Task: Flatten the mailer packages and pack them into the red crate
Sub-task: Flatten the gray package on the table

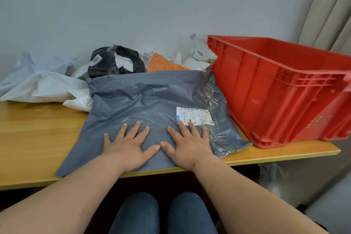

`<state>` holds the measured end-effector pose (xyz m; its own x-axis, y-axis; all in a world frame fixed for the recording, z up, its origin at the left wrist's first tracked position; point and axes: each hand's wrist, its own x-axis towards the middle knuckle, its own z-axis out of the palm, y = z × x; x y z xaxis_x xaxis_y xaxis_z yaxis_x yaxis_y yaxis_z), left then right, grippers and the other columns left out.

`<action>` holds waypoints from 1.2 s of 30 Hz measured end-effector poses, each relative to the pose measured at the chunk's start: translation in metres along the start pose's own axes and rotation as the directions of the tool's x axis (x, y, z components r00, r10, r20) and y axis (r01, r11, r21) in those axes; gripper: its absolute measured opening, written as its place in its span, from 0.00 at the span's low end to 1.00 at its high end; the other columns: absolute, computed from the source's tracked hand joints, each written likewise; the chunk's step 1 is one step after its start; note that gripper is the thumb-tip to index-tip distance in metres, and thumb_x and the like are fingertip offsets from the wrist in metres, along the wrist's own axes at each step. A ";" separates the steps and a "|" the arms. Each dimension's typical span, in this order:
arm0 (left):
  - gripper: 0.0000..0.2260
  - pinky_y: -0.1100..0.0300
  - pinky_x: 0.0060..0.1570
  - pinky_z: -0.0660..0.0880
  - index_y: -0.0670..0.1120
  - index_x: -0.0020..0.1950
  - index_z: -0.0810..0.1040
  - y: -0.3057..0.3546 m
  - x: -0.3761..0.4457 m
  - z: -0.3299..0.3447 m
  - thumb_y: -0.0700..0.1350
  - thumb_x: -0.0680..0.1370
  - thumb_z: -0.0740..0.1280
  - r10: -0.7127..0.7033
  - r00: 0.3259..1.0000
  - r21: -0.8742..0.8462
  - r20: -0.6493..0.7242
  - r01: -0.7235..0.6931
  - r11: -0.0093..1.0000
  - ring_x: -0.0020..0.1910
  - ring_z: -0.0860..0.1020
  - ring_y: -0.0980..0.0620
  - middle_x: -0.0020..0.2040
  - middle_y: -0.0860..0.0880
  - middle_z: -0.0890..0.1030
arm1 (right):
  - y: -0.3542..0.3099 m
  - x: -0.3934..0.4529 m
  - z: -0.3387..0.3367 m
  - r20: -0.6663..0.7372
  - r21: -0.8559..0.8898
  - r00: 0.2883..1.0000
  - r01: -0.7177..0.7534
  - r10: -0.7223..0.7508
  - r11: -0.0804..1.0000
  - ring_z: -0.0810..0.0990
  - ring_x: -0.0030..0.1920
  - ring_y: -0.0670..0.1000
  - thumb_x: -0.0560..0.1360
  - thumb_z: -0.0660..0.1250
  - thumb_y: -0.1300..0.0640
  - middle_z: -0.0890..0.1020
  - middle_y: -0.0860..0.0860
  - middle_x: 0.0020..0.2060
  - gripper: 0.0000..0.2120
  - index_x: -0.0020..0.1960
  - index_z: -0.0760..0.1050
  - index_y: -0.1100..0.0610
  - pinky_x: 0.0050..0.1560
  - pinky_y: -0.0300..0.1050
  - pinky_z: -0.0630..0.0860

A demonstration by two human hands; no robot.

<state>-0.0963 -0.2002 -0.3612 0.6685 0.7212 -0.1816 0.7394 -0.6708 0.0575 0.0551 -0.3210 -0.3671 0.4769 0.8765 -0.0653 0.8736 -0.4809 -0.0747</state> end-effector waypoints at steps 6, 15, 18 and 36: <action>0.42 0.35 0.73 0.41 0.64 0.78 0.37 -0.021 -0.004 -0.001 0.79 0.68 0.42 -0.162 0.987 -0.082 0.004 0.162 0.983 0.78 0.37 0.46 0.79 0.57 0.37 | 0.013 -0.001 -0.006 -0.016 -0.002 1.000 -0.023 0.023 1.000 0.40 0.80 0.55 0.73 0.41 0.24 0.43 0.47 0.81 0.38 0.80 0.46 0.39 0.75 0.66 0.36; 0.41 0.27 0.69 0.43 0.65 0.77 0.35 -0.026 -0.010 -0.008 0.79 0.68 0.42 -0.244 0.965 -0.090 0.095 0.252 0.964 0.78 0.36 0.46 0.79 0.59 0.35 | 0.025 -0.009 -0.007 0.014 0.027 0.990 -0.140 0.139 0.990 0.38 0.80 0.54 0.70 0.38 0.21 0.42 0.47 0.81 0.40 0.78 0.43 0.34 0.72 0.73 0.37; 0.43 0.27 0.69 0.45 0.64 0.78 0.39 -0.026 -0.013 -0.014 0.80 0.67 0.45 -0.243 0.959 -0.084 0.146 0.257 0.963 0.79 0.38 0.45 0.80 0.58 0.39 | 0.023 -0.010 -0.014 0.040 0.004 0.990 -0.139 0.139 0.990 0.46 0.80 0.56 0.69 0.42 0.20 0.50 0.50 0.80 0.41 0.78 0.50 0.36 0.72 0.72 0.39; 0.39 0.43 0.71 0.59 0.58 0.75 0.57 -0.003 0.020 -0.040 0.77 0.69 0.52 -0.075 0.992 -0.021 -0.104 0.074 0.997 0.75 0.58 0.46 0.76 0.51 0.57 | -0.005 0.022 -0.042 -0.092 -0.046 0.995 -0.030 0.026 0.999 0.62 0.72 0.58 0.72 0.51 0.26 0.66 0.52 0.72 0.36 0.72 0.63 0.46 0.73 0.60 0.55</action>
<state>-0.0821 -0.1762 -0.3259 0.6157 0.7837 -0.0818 0.7880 -0.6123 0.0642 0.0649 -0.2986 -0.3259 0.5062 0.8621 0.0242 0.8623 -0.5056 -0.0271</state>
